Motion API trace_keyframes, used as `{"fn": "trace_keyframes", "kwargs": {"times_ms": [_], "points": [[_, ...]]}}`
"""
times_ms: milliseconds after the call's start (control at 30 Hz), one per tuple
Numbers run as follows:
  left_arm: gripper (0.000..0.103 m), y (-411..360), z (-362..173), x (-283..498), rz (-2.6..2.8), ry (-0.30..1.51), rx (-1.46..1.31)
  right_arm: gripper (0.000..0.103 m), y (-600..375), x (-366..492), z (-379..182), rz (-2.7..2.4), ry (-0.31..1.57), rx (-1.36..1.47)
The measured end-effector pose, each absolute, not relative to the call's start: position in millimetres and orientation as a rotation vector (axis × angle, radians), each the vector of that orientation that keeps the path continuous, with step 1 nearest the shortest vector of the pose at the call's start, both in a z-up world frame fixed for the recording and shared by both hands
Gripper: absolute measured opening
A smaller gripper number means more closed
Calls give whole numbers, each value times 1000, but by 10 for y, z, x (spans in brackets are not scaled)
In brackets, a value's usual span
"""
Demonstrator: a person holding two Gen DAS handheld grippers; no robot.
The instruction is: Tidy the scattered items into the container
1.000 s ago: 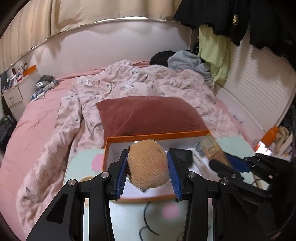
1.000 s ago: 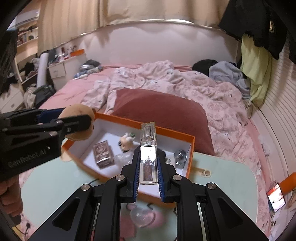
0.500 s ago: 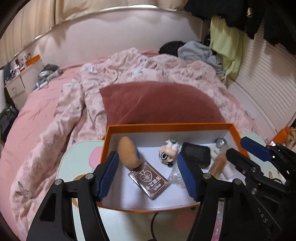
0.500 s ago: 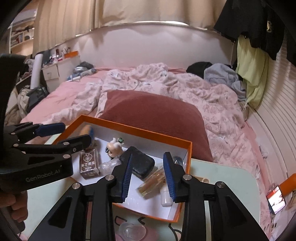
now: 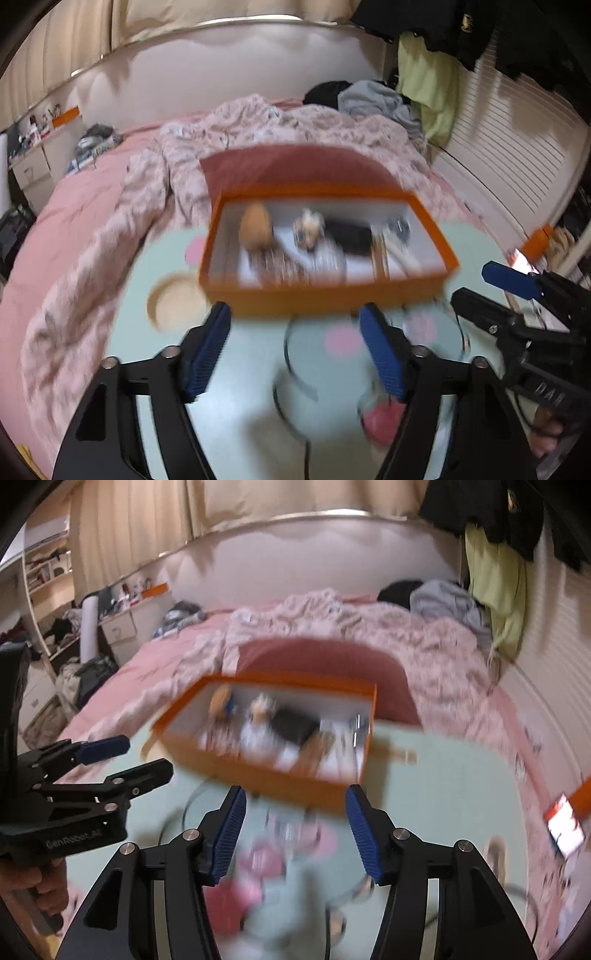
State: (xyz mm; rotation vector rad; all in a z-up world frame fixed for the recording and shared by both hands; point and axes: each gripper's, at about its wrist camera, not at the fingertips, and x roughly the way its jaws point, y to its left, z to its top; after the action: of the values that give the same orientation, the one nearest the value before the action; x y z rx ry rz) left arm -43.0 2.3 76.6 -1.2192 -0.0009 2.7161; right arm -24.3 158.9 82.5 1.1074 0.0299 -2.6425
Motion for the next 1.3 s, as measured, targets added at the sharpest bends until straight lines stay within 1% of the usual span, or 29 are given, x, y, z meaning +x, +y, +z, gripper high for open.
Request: {"fn": "trace_keyframes", "kwargs": {"times_ms": [200,367,433,500,533,567,600,633,667,700,1000,1300], "points": [[75,-59,376,9,2719,-107,-1248,56,1633,251,357,-2630,65,1255],[75,-11,142,38,2710,-58,-1308,56,1634,276,200,-2616,109,1313],[75,2,79,26,2688,-65,-1326,56,1622,259,155,-2620,131,1337],[76,20,37,38,2702,-47,-1329,62,1603,283,128,-2641,154,1326],[78,40,20,46,2714,-21,-1332,63,1598,289,120,-2639,152,1321],[80,65,6,57,2722,4,-1333,69,1585,298,112,-2635,149,1316],[88,89,-12,70,2725,22,-1329,77,1577,301,96,-2627,151,1307],[99,106,-34,80,2716,26,-1318,83,1560,291,86,-2622,162,1305],[103,125,-61,73,2699,42,-1325,93,1550,284,64,-2614,166,1311],[103,123,-57,72,2699,43,-1315,96,1545,276,52,-2611,168,1318],[103,111,-42,80,2700,39,-1309,100,1531,278,51,-2607,167,1314],[103,108,-43,79,2700,41,-1308,100,1536,275,52,-2606,166,1313]]}}
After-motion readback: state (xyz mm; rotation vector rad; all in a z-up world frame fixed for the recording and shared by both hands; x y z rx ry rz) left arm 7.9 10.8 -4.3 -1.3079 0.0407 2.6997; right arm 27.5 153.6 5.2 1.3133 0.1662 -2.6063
